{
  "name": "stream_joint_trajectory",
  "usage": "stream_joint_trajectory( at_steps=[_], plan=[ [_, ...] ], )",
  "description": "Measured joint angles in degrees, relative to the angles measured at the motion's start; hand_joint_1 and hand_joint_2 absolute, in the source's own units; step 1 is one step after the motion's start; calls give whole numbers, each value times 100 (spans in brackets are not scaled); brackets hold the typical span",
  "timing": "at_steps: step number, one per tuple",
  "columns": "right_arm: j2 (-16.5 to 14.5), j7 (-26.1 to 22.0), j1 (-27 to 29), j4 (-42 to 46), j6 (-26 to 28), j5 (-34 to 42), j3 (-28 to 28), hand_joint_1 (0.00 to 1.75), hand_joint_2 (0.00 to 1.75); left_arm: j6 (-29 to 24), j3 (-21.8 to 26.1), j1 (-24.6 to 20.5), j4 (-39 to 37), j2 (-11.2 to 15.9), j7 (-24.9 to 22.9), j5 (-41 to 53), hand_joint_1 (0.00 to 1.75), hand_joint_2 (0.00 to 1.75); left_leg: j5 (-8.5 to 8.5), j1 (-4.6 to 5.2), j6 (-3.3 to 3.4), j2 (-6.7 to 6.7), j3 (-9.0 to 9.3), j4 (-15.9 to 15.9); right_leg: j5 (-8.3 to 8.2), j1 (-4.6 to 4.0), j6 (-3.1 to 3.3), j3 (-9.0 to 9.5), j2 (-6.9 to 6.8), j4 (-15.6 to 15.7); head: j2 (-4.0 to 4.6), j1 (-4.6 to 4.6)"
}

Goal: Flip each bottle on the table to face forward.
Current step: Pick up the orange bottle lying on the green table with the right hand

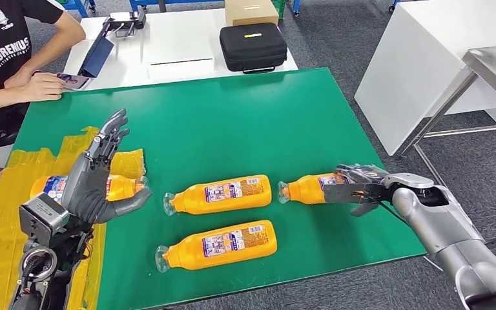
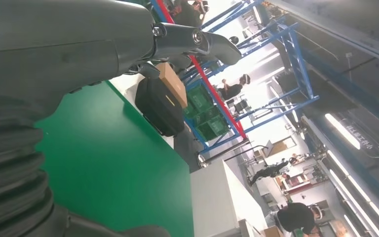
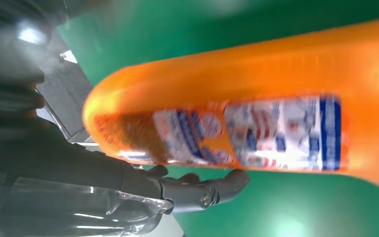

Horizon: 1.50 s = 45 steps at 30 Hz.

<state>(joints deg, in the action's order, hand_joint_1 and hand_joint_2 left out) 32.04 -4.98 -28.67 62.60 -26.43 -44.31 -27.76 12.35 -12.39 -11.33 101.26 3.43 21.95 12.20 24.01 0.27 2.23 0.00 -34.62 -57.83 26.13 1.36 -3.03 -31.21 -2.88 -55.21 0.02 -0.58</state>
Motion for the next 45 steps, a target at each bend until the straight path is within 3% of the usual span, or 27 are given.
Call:
stream_joint_trajectory(
  at_steps=[13,14,17,18,28,32,36,41,45],
  plan=[
    [-349,-2,-169,-1223,777,-610,-181,5,175,-69,-135,-75,-174,-14,-118,-4,0,175,0,-1,0,6,4,0,0,0,0,3,3,0,0,0],
    [-381,-18,-194,-1286,800,-625,-196,32,175,-77,-140,-76,-184,-15,-121,-4,0,175,0,-2,0,6,6,0,0,-1,0,4,3,0,0,0],
    [-464,-50,-264,-1432,870,-645,-232,146,175,-92,-150,-76,-213,-16,-136,-4,0,175,0,-4,0,9,12,0,0,-2,0,8,8,0,1,2],
    [-487,-53,-275,-1459,902,-644,-240,159,175,-95,-153,-76,-220,-17,-142,-4,0,175,0,-4,0,10,15,0,0,-2,0,10,10,0,1,2],
    [-673,-34,-302,-1532,1074,-633,-249,159,175,-111,-157,-72,-264,-17,-162,-4,0,175,-3,-4,4,15,33,1,-15,-1,10,21,21,2,0,2],
    [-710,-33,-334,-1536,1079,-631,-249,173,175,-111,-157,-71,-266,-17,-162,-4,0,175,-6,-4,6,14,33,1,-19,-1,6,23,19,1,1,1],
    [-760,28,-322,-1533,1272,-628,-242,175,175,-144,-153,-62,-267,-17,-180,18,0,175,-6,-4,6,13,31,1,-19,-2,6,23,20,1,1,2],
    [-932,389,-135,-1291,1752,-663,-63,175,175,-216,-96,35,-266,-17,-256,53,0,175,-6,-3,6,13,24,1,-19,-2,6,18,20,1,1,2],
    [-1165,901,261,-595,2339,-706,267,175,175,-272,-45,163,-250,-19,-424,80,0,175,-7,-4,5,11,11,1,-19,-3,6,7,17,-1,1,1]
  ],
)
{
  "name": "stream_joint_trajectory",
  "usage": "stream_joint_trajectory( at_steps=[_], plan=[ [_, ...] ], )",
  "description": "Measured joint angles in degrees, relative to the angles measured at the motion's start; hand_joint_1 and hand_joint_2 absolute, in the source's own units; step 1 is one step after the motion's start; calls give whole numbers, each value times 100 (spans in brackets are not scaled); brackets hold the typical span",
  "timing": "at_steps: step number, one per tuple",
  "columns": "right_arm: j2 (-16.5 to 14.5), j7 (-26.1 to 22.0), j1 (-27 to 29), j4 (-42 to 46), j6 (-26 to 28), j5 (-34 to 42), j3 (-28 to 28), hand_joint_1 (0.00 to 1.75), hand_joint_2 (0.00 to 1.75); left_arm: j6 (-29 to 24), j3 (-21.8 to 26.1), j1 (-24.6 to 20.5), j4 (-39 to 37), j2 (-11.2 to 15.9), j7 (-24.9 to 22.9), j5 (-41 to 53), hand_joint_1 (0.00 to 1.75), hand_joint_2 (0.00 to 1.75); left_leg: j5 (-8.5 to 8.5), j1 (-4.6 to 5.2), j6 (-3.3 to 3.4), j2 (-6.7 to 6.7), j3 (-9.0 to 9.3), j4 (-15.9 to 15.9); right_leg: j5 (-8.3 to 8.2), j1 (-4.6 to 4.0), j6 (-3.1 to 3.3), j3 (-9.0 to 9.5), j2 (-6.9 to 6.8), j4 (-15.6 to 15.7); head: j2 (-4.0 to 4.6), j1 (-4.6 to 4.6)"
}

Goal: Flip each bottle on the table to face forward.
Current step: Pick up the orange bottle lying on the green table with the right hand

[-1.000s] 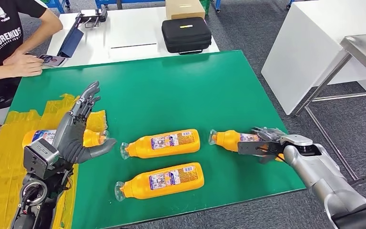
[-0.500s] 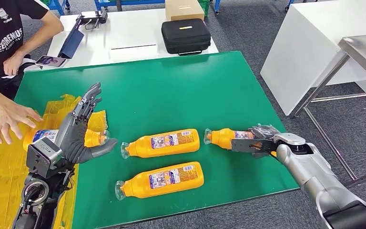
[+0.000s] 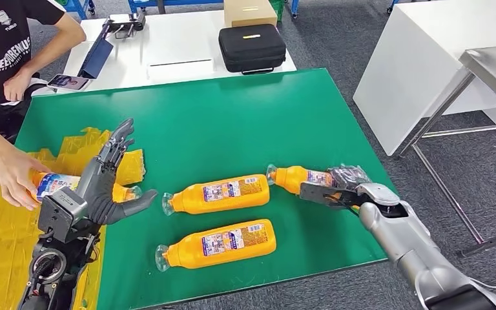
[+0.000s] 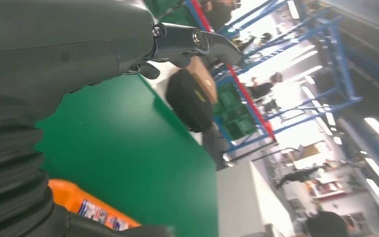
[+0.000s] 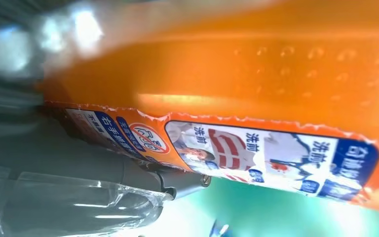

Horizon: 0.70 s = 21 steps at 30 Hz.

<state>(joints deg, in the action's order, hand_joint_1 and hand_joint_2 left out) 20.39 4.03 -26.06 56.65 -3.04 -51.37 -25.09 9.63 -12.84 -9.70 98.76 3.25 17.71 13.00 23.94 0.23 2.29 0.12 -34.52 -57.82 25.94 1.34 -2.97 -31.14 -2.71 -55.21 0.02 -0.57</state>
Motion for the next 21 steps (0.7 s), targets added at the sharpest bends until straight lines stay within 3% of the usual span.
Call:
stream_joint_trajectory(
  at_steps=[4,7,10,16,21],
  plan=[
    [-388,251,512,1178,1403,117,599,175,175,14,63,99,19,-12,-481,-135,0,175,0,-2,0,-3,-10,0,2,-1,1,-12,-6,-1,-1,0],
    [-699,68,835,1959,2345,339,980,175,175,65,54,113,17,-16,-790,-231,0,175,0,-2,-1,-7,-17,0,6,0,4,-16,-12,-1,-1,0],
    [-1002,-215,1072,2555,2870,644,1229,175,175,127,-21,87,17,-16,-901,-283,0,175,1,-1,-1,-5,-23,0,6,1,5,-25,-11,0,0,1],
    [-1468,-917,1248,3181,3194,1487,1339,175,175,305,-380,-130,16,-16,-957,-367,0,175,0,0,0,-4,-28,0,4,1,4,-30,-11,0,0,1],
    [-1692,-1638,1210,3278,2841,2516,1153,175,175,454,-663,-408,10,-16,-965,-536,0,175,-1,0,0,-4,-28,0,2,1,2,-28,-8,-1,-1,1]
  ],
)
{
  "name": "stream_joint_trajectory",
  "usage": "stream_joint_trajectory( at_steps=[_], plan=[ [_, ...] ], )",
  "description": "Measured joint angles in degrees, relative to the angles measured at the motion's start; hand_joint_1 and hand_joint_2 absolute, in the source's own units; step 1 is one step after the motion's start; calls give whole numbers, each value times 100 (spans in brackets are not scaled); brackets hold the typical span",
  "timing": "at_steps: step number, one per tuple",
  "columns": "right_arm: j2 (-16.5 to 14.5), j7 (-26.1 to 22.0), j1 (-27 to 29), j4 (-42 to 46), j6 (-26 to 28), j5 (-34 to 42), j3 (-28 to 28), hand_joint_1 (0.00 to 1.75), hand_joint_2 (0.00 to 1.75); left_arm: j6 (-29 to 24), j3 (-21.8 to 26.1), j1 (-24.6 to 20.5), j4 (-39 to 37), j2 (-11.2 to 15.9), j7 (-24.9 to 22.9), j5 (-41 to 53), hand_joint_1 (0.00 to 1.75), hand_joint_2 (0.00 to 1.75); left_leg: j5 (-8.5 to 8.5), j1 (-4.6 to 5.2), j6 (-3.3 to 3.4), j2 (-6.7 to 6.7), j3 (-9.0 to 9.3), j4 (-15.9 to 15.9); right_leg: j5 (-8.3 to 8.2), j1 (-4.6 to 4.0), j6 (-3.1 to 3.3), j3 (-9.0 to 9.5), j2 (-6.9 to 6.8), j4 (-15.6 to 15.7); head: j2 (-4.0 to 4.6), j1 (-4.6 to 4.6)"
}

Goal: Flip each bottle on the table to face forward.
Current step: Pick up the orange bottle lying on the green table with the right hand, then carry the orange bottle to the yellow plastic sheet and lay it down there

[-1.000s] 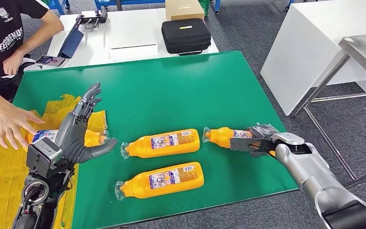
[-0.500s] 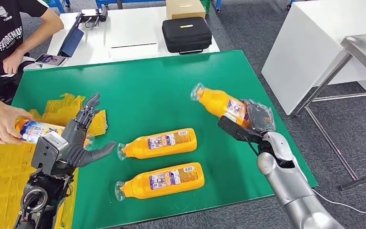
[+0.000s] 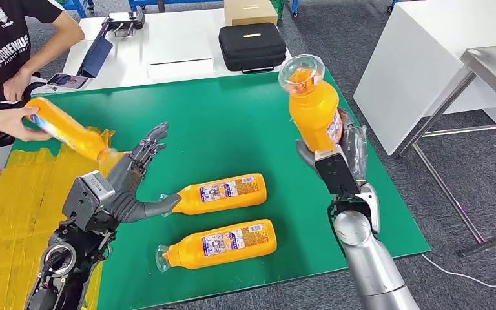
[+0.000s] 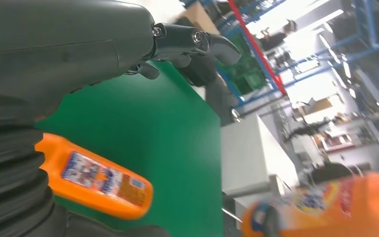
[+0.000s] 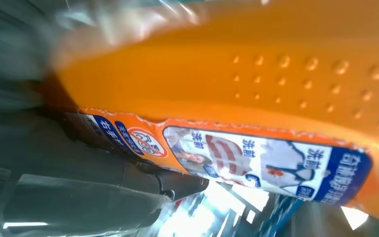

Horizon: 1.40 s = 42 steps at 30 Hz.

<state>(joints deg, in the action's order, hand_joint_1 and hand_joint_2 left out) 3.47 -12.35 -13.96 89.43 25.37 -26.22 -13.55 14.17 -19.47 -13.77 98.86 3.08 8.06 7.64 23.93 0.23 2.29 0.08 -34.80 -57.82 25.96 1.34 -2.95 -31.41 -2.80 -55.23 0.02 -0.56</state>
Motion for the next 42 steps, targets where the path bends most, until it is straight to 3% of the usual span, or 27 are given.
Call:
stream_joint_trajectory(
  at_steps=[15,34,42],
  plan=[
    [-459,-427,-506,-329,-969,795,-1285,175,175,90,-402,-464,-17,0,-198,-532,0,175,-1,-3,-1,1,-7,0,2,-1,2,-8,-1,-1,1,1],
    [-527,-493,-609,-563,-958,402,-1957,175,175,7,-420,-533,-67,-5,-176,-797,0,175,-1,-2,-1,1,-10,0,2,-1,2,-12,0,-1,1,1],
    [-624,-295,-664,-714,-921,243,-2291,175,175,-50,-416,-533,-60,-80,-147,-1008,0,175,-1,-3,-1,2,-11,0,2,-1,2,-12,0,-1,1,0]
  ],
)
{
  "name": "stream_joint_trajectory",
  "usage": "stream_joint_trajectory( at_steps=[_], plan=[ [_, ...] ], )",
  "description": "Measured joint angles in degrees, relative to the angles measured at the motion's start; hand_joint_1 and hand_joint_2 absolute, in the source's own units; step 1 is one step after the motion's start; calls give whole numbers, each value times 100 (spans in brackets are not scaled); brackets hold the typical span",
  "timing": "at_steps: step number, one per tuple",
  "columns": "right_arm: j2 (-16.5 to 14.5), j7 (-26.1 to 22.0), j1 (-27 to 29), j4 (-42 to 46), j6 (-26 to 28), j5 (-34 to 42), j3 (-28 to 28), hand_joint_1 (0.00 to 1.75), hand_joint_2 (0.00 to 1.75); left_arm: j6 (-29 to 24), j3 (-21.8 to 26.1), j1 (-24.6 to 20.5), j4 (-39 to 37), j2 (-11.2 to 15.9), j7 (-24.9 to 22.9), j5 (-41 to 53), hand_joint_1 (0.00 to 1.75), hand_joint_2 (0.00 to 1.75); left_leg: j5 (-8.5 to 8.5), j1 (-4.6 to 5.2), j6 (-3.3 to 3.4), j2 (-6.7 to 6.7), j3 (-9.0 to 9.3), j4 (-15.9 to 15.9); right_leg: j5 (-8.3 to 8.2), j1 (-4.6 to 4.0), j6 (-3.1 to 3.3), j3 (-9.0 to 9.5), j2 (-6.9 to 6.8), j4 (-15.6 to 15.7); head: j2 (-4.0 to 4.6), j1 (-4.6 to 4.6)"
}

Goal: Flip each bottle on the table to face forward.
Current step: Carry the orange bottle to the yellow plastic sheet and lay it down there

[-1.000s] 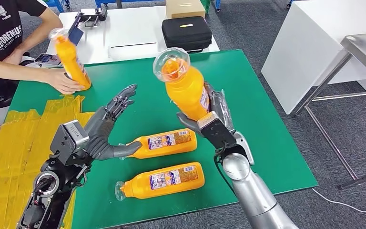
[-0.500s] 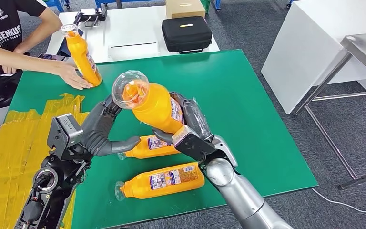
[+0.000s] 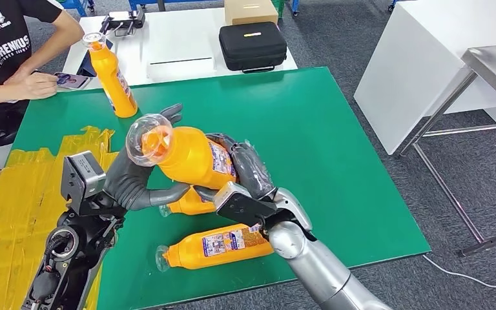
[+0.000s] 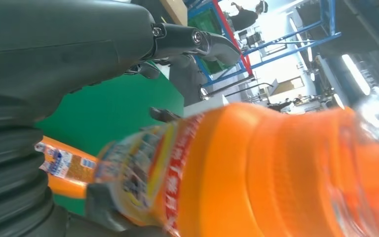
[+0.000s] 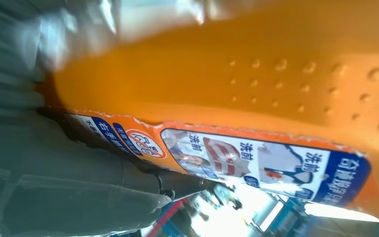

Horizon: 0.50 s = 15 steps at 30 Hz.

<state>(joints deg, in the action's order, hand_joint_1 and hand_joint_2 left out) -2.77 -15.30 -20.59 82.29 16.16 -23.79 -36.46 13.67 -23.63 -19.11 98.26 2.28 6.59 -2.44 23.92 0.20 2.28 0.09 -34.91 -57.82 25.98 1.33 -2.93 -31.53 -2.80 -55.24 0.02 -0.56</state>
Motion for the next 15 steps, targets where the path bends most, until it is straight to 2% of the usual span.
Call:
stream_joint_trajectory(
  at_steps=[15],
  plan=[
    [-263,208,-270,-478,-152,93,-291,175,175,-11,-19,0,3,-52,33,-244,0,175,0,0,0,0,0,0,0,1,0,-1,0,0,0,1]
  ],
)
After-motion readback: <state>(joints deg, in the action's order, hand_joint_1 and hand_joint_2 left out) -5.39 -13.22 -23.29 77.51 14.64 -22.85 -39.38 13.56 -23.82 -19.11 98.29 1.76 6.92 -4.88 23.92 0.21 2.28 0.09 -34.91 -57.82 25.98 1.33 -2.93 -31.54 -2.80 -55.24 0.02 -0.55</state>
